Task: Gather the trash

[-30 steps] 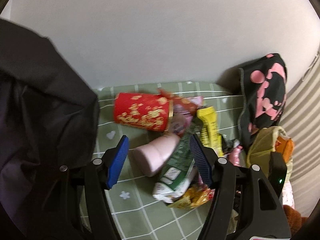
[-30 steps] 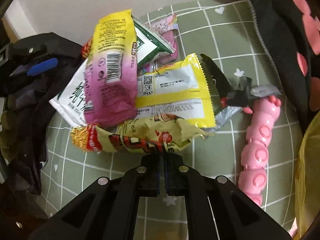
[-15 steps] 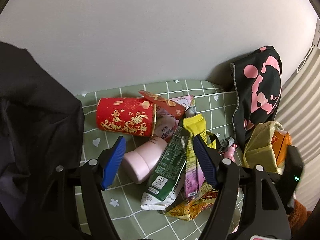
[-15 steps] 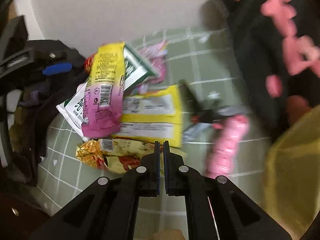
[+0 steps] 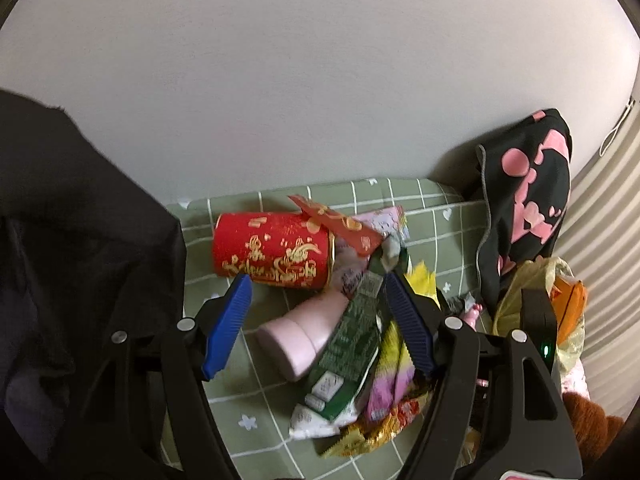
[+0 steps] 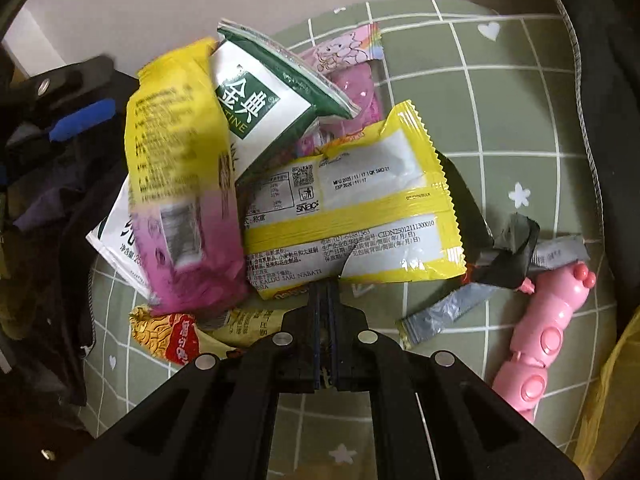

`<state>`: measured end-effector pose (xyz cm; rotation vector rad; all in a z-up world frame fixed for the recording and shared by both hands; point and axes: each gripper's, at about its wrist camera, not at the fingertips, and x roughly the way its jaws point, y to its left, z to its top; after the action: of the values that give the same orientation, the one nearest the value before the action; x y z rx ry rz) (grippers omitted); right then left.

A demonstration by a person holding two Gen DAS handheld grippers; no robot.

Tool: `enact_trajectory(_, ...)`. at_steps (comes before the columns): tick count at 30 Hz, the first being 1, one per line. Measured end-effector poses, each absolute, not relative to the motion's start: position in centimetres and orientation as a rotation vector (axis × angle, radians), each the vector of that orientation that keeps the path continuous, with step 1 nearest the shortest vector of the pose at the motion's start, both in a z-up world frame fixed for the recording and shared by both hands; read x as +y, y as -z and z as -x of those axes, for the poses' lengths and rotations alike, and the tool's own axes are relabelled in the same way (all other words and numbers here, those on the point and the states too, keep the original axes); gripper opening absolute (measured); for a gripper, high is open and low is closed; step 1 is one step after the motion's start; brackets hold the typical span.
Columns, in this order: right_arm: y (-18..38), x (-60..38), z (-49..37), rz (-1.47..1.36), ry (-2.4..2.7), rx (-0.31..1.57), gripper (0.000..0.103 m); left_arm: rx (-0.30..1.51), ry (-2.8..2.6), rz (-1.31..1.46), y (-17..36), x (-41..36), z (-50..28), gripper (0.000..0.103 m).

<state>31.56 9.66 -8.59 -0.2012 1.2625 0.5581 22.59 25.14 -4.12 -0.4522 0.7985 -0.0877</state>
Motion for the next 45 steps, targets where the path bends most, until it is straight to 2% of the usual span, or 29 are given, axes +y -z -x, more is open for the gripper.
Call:
enact_trajectory(7, 8.2, 6.0, -30.9, 0.104, -0.6, 1.261, 0.006, 0.829, -0.008, 0.271, 4.2, 23.1, -26.7, 0.066)
enact_trajectory(12, 5.8, 4.0, -28.9, 0.215, -0.503, 1.094, 0.006, 0.875, -0.025, 0.164, 5.5, 22.3, -27.8, 0.066)
enact_trajectory(17, 2.6, 1.5, -28.6, 0.119, -0.475, 0.934, 0.007, 0.873, -0.09, 0.138, 5.9, 23.2, -27.4, 0.066)
enact_trajectory(18, 2.2, 1.1, -28.7, 0.111, -0.459, 0.922, 0.01, 0.87, -0.099, 0.151, 5.8, 23.7, -27.1, 0.066)
enact_trajectory(21, 1.4, 0.2, -29.4, 0.075, -0.467, 0.962, 0.034, 0.87, -0.106, 0.21, 5.7, 25.0, -26.7, 0.066)
enact_trajectory(27, 2.0, -0.6, -27.1, 0.031, -0.574, 1.077, 0.035, 0.899, -0.18, 0.265, 5.7, 26.9, -25.5, 0.053)
enact_trajectory(29, 2.5, 0.2, -25.4, 0.045, -0.572, 1.078, 0.035, 0.909, -0.201, 0.282, 5.9, 27.5, -25.1, 0.044)
enact_trajectory(31, 2.7, 0.6, -24.5, 0.069, -0.566, 1.078, 0.036, 0.929, -0.232, 0.291, 6.3, 28.1, -24.7, 0.027)
enact_trajectory(32, 2.7, 0.6, -24.1, 0.065, -0.555, 1.085, 0.036, 0.935, -0.243, 0.302, 6.5, 28.5, -24.4, 0.024)
enact_trajectory(34, 3.6, 0.6, -23.8, 0.009, -0.51, 1.094, 0.036, 0.934, -0.248, 0.317, 6.6, 29.0, -23.7, 0.012)
enact_trajectory(36, 4.0, 0.2, -23.6, -0.072, -0.474, 1.096, 0.036, 0.915, -0.252, 0.327, 6.4, 29.4, -23.0, 0.008)
enact_trajectory(45, 5.0, 0.7, -25.4, -0.26, -0.358, 1.103, 0.036, 0.853, -0.11, 0.33, 4.2, 26.7, -21.4, 0.007)
